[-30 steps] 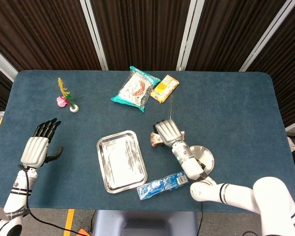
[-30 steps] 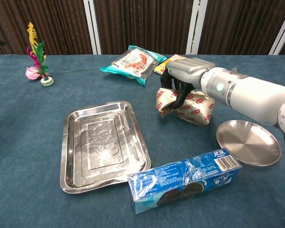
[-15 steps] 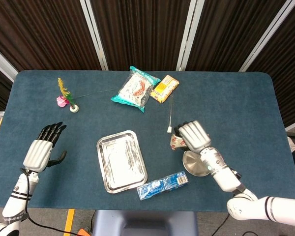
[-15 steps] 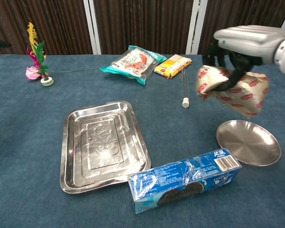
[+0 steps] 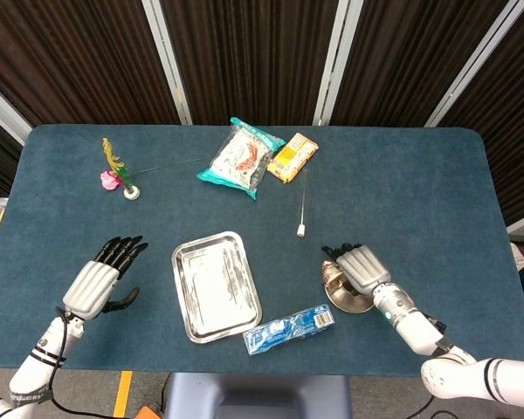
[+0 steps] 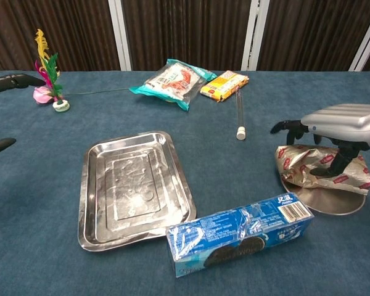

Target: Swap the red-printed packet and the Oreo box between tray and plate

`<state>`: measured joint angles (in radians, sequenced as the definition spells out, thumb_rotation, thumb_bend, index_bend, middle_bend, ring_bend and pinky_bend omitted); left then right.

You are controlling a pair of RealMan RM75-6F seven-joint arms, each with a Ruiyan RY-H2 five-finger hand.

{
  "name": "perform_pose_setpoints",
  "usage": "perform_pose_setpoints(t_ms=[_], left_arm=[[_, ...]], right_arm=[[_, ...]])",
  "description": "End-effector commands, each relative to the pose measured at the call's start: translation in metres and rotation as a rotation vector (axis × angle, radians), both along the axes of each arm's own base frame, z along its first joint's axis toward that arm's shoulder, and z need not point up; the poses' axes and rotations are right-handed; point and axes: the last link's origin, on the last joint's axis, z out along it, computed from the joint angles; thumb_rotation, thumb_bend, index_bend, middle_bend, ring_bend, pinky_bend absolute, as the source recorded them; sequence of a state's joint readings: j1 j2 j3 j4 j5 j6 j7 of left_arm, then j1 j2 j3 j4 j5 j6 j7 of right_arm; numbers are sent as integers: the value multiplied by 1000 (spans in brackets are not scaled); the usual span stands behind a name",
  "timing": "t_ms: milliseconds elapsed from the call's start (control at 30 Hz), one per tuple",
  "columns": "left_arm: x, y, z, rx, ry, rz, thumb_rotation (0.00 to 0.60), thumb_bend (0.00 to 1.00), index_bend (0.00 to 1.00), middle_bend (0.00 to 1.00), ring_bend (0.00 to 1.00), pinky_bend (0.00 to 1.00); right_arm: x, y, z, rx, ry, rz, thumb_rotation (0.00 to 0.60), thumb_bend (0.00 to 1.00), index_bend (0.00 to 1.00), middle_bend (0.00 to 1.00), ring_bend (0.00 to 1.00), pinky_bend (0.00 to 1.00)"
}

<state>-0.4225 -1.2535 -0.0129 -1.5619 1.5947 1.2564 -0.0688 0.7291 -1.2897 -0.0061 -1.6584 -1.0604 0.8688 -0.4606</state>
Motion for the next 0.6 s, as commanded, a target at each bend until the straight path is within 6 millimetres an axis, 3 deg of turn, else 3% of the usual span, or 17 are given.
perform_pose_setpoints(t_ms=[33, 167, 333, 433, 533, 600], left_arm=[[-1, -6, -4, -32, 51, -13, 600, 392, 0, 0, 0, 50], [11, -15, -10, -86, 1, -32, 600, 393, 0, 0, 0, 48], [28, -29, -20, -243, 37, -159, 600, 394, 0, 0, 0, 37], [41, -38, -32, -322, 1, -170, 600, 394, 0, 0, 0, 12], [61, -45, -51, -445, -98, -157, 600, 390, 0, 0, 0, 0], [62, -45, -52, -450, -101, -157, 600, 393, 0, 0, 0, 0]], right_arm=[[-1, 7, 12, 26, -38, -31, 600, 254, 0, 47, 6, 19], [-5, 26, 43, -29, -162, -63, 600, 218, 0, 0, 0, 0], [-44, 75, 83, -150, -180, -2, 600, 216, 0, 0, 0, 0], [-77, 108, 97, -278, -190, -21, 600, 215, 0, 0, 0, 0], [-110, 135, 93, -392, -214, -67, 600, 212, 0, 0, 0, 0], [-111, 136, 93, -395, -218, -68, 600, 208, 0, 0, 0, 0]])
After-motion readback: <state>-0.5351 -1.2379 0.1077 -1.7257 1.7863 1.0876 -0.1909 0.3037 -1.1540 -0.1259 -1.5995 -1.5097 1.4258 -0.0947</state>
